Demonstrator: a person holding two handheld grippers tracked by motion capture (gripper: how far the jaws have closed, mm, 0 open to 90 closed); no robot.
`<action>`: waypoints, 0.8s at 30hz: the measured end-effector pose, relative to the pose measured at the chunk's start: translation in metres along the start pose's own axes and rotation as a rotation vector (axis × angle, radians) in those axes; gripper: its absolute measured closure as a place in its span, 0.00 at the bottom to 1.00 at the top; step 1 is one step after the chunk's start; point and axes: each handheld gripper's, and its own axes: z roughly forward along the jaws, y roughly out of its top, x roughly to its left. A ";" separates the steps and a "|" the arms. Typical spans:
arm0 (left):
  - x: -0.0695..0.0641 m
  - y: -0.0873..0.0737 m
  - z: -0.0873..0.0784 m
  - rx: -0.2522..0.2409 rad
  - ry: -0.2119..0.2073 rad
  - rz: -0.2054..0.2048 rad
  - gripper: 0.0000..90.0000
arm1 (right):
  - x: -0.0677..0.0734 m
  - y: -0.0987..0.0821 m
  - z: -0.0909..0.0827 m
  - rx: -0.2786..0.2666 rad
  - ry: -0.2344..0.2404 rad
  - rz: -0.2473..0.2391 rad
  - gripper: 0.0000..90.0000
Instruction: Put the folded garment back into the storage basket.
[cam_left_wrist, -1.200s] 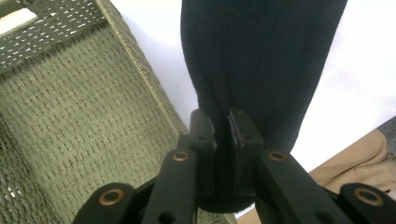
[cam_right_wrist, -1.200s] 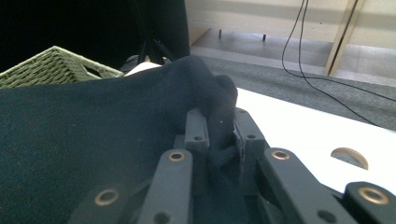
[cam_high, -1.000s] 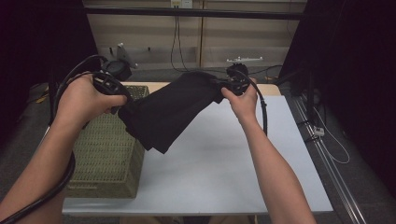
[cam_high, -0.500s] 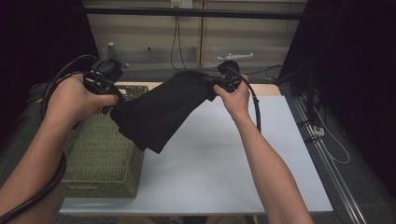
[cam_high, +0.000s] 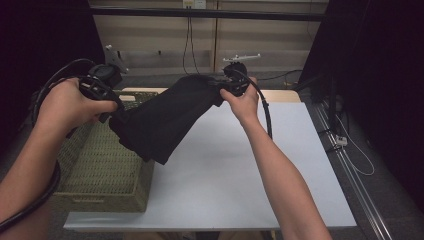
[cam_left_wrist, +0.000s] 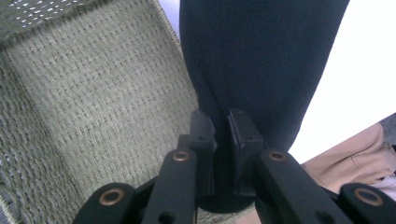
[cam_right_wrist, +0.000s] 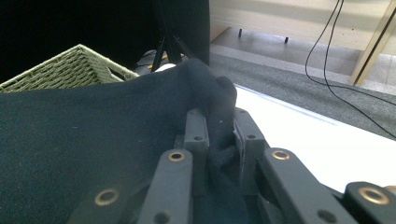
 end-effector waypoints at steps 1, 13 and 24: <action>0.000 -0.001 0.000 0.001 -0.001 0.001 0.91 | 0.001 0.000 0.001 0.000 0.003 -0.001 0.88; 0.006 -0.008 -0.002 0.006 -0.001 -0.026 0.91 | 0.007 0.008 0.013 0.001 0.029 -0.014 0.88; 0.014 -0.020 -0.009 0.000 0.011 -0.064 0.91 | 0.019 0.019 0.026 -0.013 0.059 -0.030 0.88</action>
